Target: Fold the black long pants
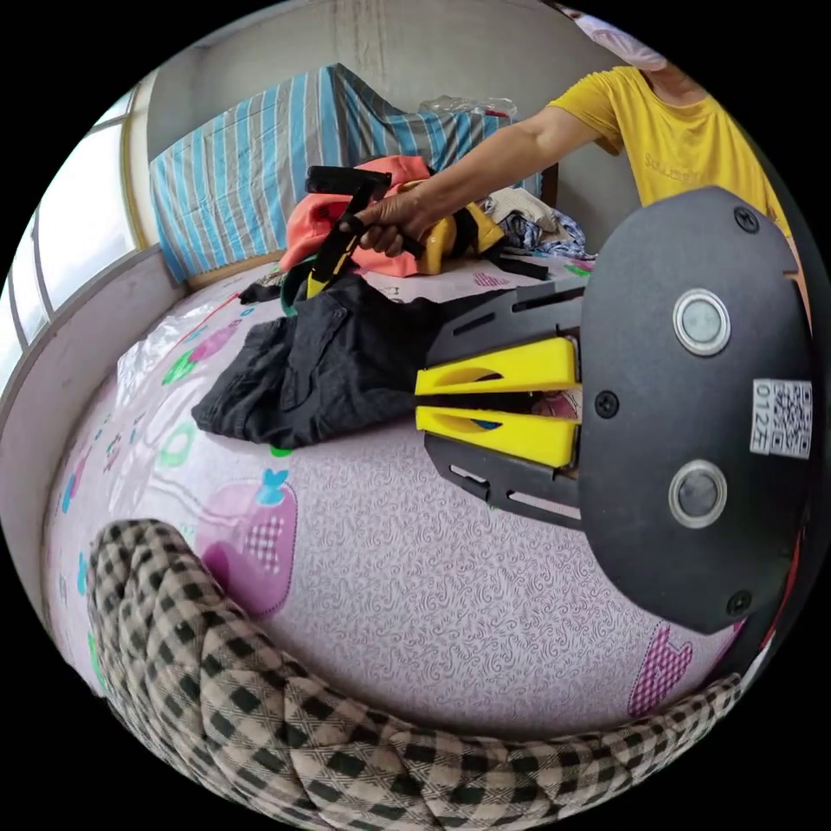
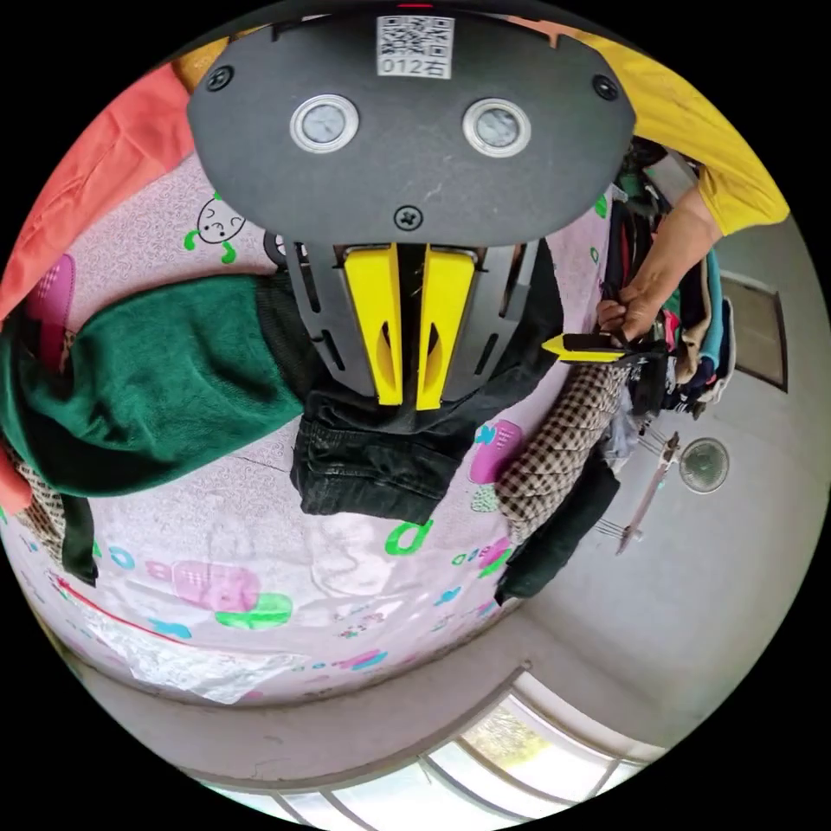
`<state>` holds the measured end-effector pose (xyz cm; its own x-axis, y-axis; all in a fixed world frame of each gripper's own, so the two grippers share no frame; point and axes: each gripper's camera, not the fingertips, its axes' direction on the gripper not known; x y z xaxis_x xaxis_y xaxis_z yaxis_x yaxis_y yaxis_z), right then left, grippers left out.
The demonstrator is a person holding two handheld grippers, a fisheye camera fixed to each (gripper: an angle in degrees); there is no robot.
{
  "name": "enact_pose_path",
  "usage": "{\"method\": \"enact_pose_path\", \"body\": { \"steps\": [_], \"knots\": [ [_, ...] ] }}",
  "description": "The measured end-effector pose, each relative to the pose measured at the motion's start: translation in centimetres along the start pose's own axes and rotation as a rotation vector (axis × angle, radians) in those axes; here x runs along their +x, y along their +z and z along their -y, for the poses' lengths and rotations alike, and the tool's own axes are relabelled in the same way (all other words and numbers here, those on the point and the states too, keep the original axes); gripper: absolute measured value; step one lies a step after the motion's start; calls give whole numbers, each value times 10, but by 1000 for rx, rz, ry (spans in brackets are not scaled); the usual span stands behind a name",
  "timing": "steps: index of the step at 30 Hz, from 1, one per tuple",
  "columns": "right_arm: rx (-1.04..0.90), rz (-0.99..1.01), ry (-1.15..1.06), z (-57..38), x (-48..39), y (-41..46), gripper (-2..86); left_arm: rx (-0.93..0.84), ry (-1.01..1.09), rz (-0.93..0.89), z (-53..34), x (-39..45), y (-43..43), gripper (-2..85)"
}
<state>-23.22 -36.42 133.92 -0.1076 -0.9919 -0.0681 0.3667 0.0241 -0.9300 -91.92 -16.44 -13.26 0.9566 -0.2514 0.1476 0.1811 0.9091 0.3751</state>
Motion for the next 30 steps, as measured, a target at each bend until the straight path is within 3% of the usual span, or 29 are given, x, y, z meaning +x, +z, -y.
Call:
{"method": "enact_pose_path", "body": {
  "steps": [2, 5, 8, 10, 13, 17, 21, 30],
  "knots": [
    [16, 14, 44, -1, 3, -2, 40, -32, -11, -11, 3, -9, 11, 44],
    [28, -29, 24, -21, -4, -26, 63, 90, -24, -30, -16, -13, 4, 66],
    [9, -70, -80, -84, -18, -70, 79, 224, -36, -50, -62, -11, -10, 80],
    [-39, -21, -89, -146, -18, -93, 83, 209, -23, -82, -96, -7, -3, 83],
    [-133, 6, -46, -276, -17, -126, 84, 73, 5, -149, -162, 7, 36, 86],
    [-168, 27, 174, -458, -10, -168, 87, -195, 16, -252, -253, 36, 112, 87],
    [-151, -22, 316, -574, -8, -186, 92, -382, 86, -200, -312, 75, 173, 88],
    [-132, -29, 304, -623, -8, -172, 91, -479, 127, -134, -341, 110, 253, 91]
  ]
}}
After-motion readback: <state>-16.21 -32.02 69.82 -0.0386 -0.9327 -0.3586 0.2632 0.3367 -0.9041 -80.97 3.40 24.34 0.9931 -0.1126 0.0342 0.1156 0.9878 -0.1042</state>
